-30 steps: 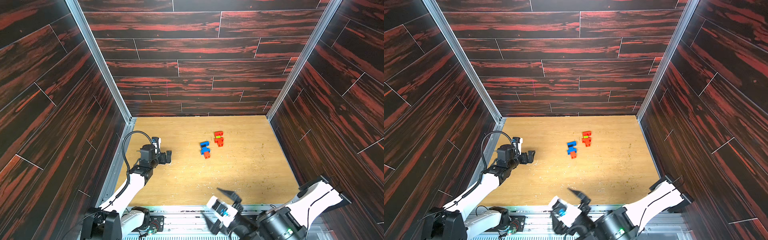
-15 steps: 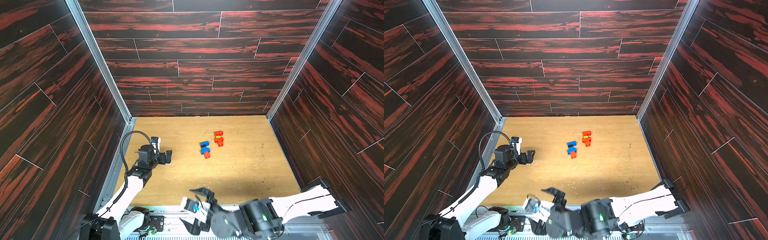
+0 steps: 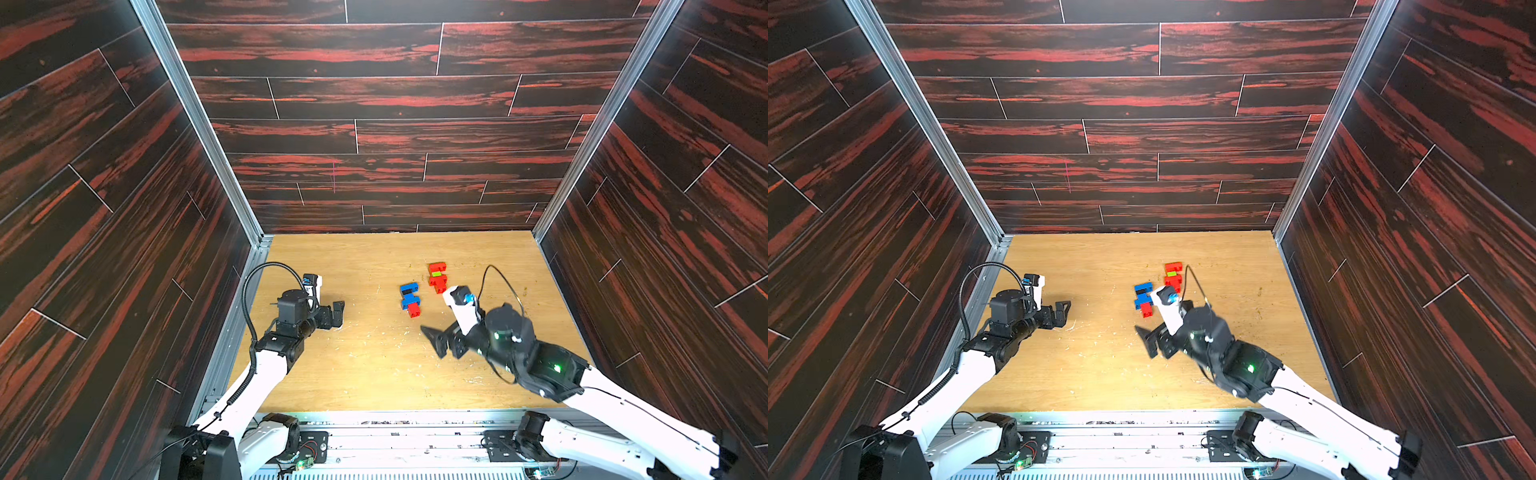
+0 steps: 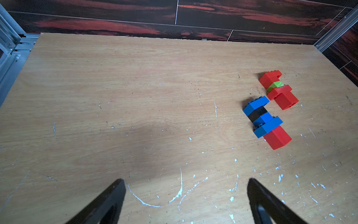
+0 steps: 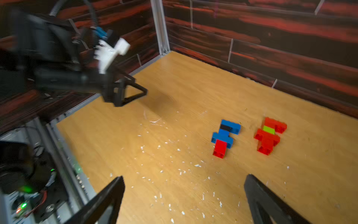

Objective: Assemble the letter f with lego
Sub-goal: Reset both arms

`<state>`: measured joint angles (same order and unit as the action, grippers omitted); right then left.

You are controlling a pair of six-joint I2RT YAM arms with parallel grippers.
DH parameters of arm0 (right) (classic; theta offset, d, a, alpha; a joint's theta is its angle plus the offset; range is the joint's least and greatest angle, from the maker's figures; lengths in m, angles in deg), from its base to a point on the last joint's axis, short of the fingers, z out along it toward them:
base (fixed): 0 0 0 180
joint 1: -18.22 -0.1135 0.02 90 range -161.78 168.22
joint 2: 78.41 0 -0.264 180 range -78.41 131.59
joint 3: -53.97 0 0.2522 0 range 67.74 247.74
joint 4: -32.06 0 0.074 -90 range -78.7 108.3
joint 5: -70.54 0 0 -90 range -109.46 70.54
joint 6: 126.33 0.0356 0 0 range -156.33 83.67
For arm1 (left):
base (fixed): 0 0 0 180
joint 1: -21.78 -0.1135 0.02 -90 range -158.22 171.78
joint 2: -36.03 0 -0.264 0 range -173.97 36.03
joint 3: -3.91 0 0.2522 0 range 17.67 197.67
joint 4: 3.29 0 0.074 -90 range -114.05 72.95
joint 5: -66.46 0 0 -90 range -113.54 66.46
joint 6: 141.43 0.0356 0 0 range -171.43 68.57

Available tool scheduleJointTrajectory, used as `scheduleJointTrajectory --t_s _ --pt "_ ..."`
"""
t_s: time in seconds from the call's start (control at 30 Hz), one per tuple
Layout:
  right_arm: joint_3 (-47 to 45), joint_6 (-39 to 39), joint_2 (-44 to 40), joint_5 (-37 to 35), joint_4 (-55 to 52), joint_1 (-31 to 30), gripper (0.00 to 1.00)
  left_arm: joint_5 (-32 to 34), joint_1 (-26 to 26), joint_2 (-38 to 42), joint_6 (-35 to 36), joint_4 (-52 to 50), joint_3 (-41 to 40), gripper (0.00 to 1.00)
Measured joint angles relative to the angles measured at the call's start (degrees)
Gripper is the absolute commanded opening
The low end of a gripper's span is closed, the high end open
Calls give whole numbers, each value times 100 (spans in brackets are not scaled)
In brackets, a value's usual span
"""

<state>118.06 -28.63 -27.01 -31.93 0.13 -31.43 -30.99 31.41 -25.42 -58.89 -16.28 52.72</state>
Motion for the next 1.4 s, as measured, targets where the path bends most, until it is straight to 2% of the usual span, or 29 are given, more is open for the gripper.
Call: scheduleJointTrajectory --t_s 0.17,0.4,0.67,0.83,1.0,1.23,1.4 --pt "-660 61 291 1209 562 1731 98 63 -4 0 90 31 -9 100" --pt "-1250 66 599 2461 1329 3563 98 238 -31 4 267 289 -243 100" --pt "-1987 -94 999 2841 2660 5187 98 479 -131 4 516 909 -647 100" --pt "-2223 -122 1727 3126 3646 6048 98 538 -516 -94 516 1423 -905 100" --pt "-3091 -249 2459 3370 5665 6301 98 584 -872 -337 422 2096 -1182 100" --pt "-3547 -192 3246 3464 7724 6297 98 647 -1270 -890 293 3141 -1357 100" --pt "-3659 -181 3351 3425 8334 6295 98 557 -1631 -1687 140 3633 -1255 100"
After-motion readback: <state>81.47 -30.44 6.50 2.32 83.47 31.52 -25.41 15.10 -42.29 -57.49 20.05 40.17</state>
